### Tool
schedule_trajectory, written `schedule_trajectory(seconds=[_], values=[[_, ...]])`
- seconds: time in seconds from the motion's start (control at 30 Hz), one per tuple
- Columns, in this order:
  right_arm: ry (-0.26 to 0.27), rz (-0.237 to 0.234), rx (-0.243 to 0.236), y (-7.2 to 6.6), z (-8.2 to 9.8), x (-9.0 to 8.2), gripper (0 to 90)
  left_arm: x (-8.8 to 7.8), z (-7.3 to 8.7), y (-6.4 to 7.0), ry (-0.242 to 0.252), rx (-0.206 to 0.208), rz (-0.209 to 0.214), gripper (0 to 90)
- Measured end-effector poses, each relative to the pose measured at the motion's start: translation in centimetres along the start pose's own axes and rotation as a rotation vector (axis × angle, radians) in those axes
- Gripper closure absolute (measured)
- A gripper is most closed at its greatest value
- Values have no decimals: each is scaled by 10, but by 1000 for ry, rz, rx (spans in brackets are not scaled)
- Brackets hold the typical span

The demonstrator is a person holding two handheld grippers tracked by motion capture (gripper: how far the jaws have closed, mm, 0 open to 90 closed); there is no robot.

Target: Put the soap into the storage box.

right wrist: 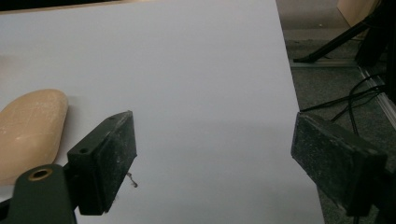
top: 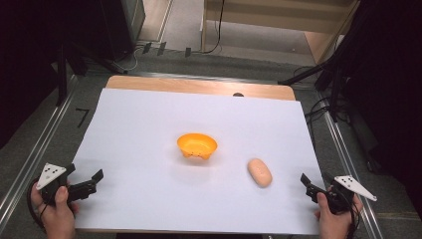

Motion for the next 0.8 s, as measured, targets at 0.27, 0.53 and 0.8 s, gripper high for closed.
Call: schedule_trajectory(seconds=[0.27, 0.53, 0.8], values=[[-91, 58, -151, -18, -3, 9, 362, 1, 0, 0, -3, 0, 0, 0], [-188, 34, -167, -37, -7, 7, 317, 0, 0, 2, 9, 15, -13, 0], [-275, -15, -160, -55, -18, 5, 237, -1, 0, 3, 8, 30, -21, 0]])
Point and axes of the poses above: each handheld gripper's, and its own axes: x roughly forward along the jaws, z roughly out of its underside, y roughly to its right, the point moved 6 cm from there along x, roughly forward along the jaws, and after that the axes turned 3 degrees about -y, right-handed, at the moved point
